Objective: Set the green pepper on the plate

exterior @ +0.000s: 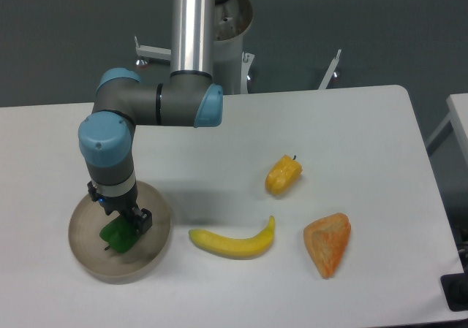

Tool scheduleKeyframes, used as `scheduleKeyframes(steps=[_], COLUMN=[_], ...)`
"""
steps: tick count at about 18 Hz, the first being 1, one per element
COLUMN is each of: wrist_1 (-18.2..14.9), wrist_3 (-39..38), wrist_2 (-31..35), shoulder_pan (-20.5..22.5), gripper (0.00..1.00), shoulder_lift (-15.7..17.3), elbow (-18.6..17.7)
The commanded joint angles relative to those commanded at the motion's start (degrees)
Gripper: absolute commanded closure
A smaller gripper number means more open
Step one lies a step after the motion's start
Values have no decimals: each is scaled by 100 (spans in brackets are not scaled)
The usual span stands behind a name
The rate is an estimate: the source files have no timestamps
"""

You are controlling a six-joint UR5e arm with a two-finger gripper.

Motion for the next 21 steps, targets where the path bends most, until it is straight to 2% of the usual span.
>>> scheduleKeyframes(steps=[3, 8, 16, 21], wrist_1=[-9, -184, -185, -167], wrist_3=[430, 1686, 3347, 3701], wrist_2=[61, 342, 510, 510], shoulder_pan=[281, 905, 1907, 2128], gripper=[0, 0, 0, 0], shoulder_lift=[149, 307, 449, 492], elbow=[-9, 9, 88, 27])
